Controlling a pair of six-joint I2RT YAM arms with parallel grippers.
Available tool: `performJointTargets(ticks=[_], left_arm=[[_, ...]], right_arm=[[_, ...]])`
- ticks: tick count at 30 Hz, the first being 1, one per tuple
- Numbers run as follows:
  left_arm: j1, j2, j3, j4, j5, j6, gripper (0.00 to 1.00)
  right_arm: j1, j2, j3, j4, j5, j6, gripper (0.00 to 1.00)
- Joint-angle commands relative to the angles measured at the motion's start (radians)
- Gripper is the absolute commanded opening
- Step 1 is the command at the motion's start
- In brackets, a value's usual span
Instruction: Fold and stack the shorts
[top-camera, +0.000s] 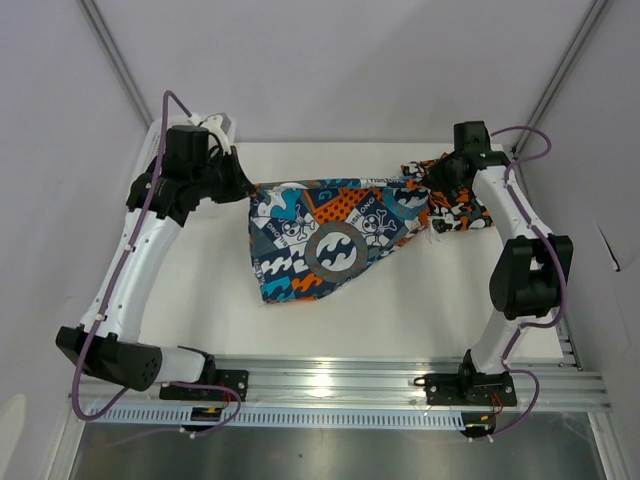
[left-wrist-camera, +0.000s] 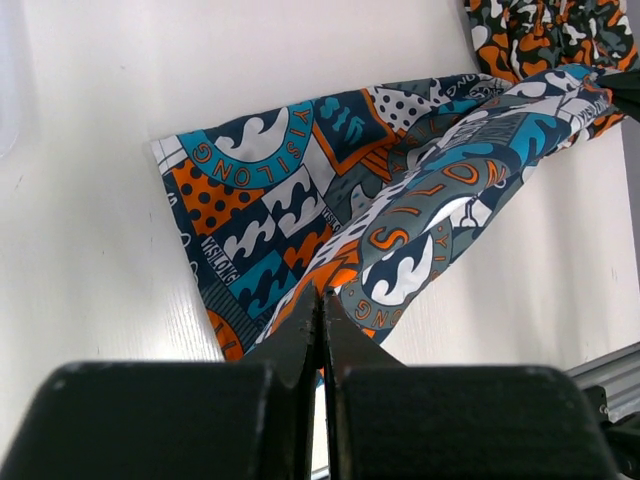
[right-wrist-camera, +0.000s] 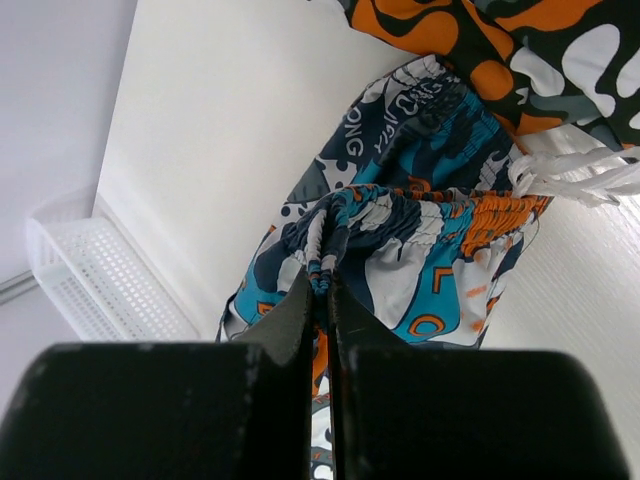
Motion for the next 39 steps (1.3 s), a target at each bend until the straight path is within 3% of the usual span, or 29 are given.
performJointTargets(ticks=[1,11,29,32,34,35,36,37,38,39], left_arm=[[0.018,0.027,0.028,0.0,-0.016,0.011,0.0],[0.02,0.112,-0.044,0.037,-0.082,-0.038,0.0],[0.066,0.348,0.013,0.119,-0.134,-0.103,0.0],[0.07,0.385,0.005,0.142,-0.139,-0.112,0.0],[0.07,0.405,0.008,0.162,-0.135,-0.114,0.1],[0.072,0.429,0.008,0.165,-0.135,-0.117,0.23],[0.072,0.44,0.011,0.17,-0.14,-0.118,0.48],[0.07,0.451,0.019,0.17,-0.157,-0.123,0.63],[0.072,0.459,0.019,0.172,-0.16,-0.124,0.76],[0.072,0.469,0.019,0.173,-0.166,-0.126,0.95]], right_arm=[[-0.005,-0.017,0.053,0.033,0.015,0.017,0.0],[0.004,0.054,0.059,0.033,0.044,0.018,0.0],[0.026,0.245,0.183,0.099,0.049,0.022,0.0],[0.033,0.27,0.216,0.097,0.096,-0.001,0.09],[0.038,0.287,0.225,0.129,0.1,-0.008,0.18],[0.041,0.292,0.225,0.147,0.101,-0.018,0.42],[0.042,0.302,0.229,0.17,0.109,-0.018,0.55],[0.046,0.308,0.237,0.175,0.127,-0.021,0.78],[0.046,0.313,0.246,0.178,0.133,-0.038,0.85],[0.046,0.322,0.266,0.183,0.138,-0.049,0.88]])
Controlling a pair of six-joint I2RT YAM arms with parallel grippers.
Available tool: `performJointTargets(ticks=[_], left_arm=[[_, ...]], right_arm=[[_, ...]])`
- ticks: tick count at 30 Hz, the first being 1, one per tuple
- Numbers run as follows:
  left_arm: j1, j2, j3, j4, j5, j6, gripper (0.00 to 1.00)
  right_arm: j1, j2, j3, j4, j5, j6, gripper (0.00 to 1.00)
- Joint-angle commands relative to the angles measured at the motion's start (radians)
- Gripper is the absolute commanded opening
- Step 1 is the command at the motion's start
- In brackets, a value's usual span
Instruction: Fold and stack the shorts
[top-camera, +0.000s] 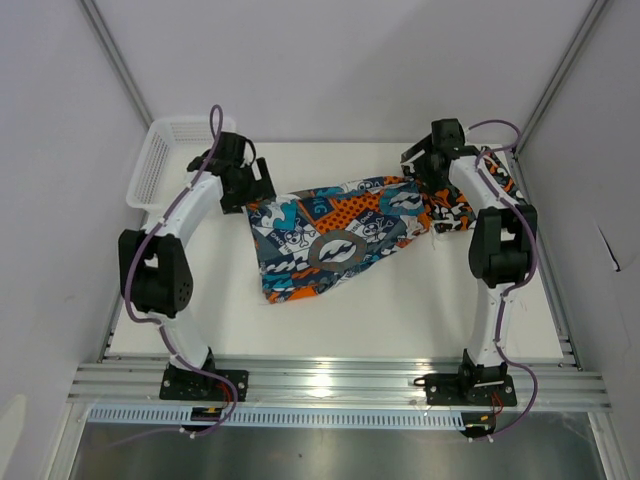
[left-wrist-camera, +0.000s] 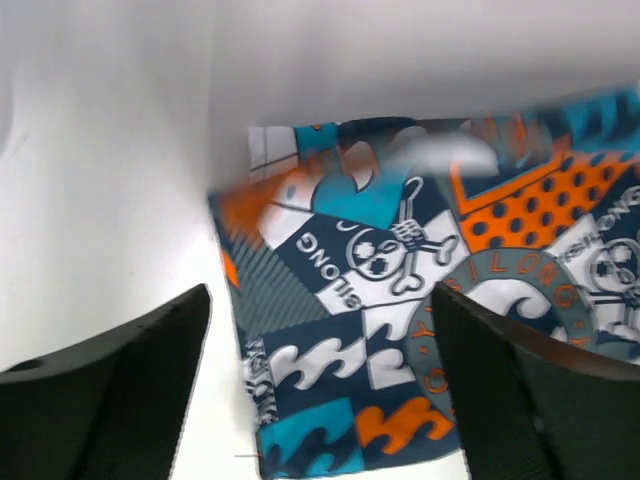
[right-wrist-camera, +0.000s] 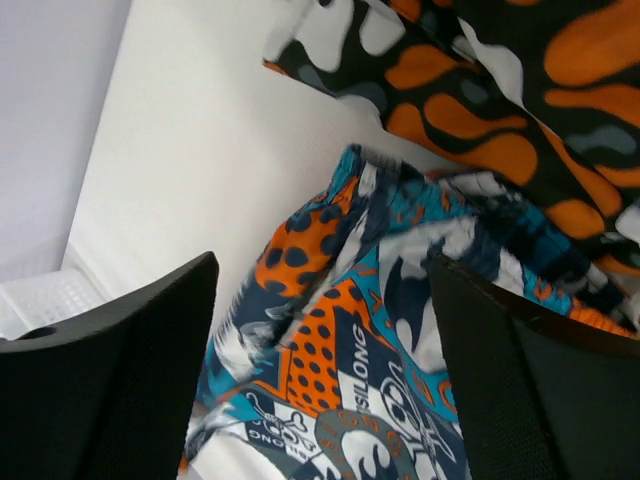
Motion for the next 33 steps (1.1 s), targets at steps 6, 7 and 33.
performJointTargets(ticks=[6,7,33], left_arm=[[0.0,-0.029,0.048,0.014,-0.096,-0.023,0.99],[-0.008,-0.046,0.041,0.015,-0.102,-0.022,0.99],[-0.569,-0.091,-0.318,0.399,-0.079,0.058,0.91]], right_arm=[[-0.012,-0.033,0.03,0.112,0.038,-0.152,0.9],[-0.012,-0.064,-0.006,0.119,0.032,-0.178,0.88],[0.065,-0.342,-0.725,0.34,-0.145,-0.387,0.19]])
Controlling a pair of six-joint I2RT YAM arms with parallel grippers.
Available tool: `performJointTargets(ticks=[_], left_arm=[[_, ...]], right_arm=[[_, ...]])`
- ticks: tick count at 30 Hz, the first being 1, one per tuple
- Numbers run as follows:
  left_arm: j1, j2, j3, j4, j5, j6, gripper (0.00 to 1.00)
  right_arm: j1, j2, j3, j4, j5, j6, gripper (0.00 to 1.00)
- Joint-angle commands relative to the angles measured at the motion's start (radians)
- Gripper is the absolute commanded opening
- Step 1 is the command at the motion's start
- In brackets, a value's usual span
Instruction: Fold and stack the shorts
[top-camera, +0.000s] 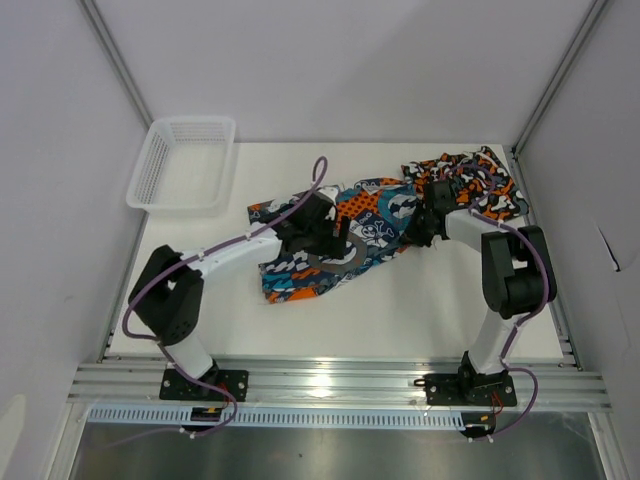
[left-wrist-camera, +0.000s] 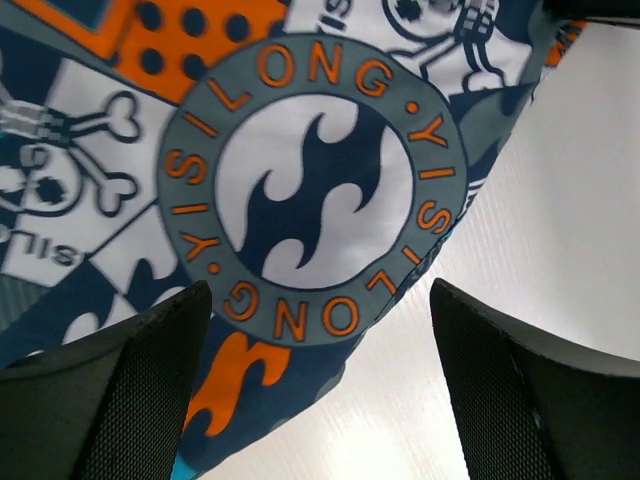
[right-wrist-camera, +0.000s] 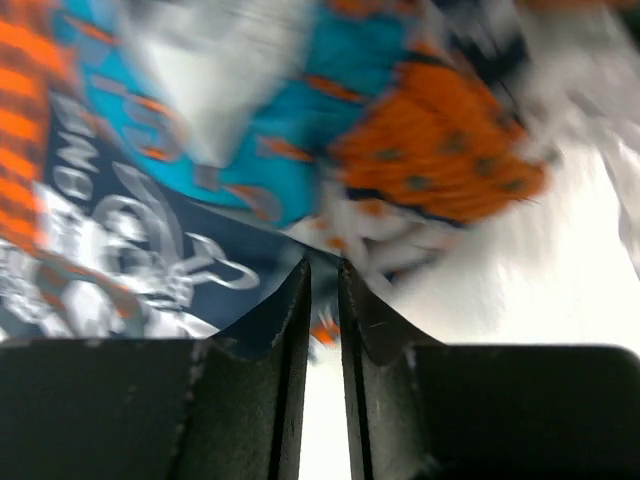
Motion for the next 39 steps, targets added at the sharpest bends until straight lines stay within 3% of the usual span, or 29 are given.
performJointTargets(ticks=[1,6,13,19,26,33,39], left_arm=[[-0.05,0.063,0.018,0.066,0.014,0.001,0.91],[-0.097,0.128,-0.011,0.12,0.029,-0.031,0.86],[-0.156,0.166,-0.039,0.164,0.036,-0.046,0.54],[-0.205,0.177,-0.126,0.25,0.048,-0.074,0.36],[-0.277,0.221,-0.186,0.273,0.002,-0.1,0.31],[-0.277,0.116,-0.319,0.272,-0.055,-0.122,0.31],[-0.275,-0.027,-0.494,0.262,-0.096,-0.148,0.3]], right_arm=[[-0.003,-0.068,-0.07,0.049,0.011,0.004,0.19],[0.01,-0.063,-0.104,0.045,0.022,0.001,0.18],[0.01,-0.08,-0.132,0.047,0.042,-0.001,0.18],[0.01,-0.115,-0.158,0.042,0.054,-0.002,0.18],[0.019,-0.149,-0.166,0.024,0.036,-0.015,0.2],[0.019,-0.262,-0.121,-0.04,0.002,-0.056,0.42],[0.011,-0.328,-0.095,-0.074,-0.012,-0.085,0.5]])
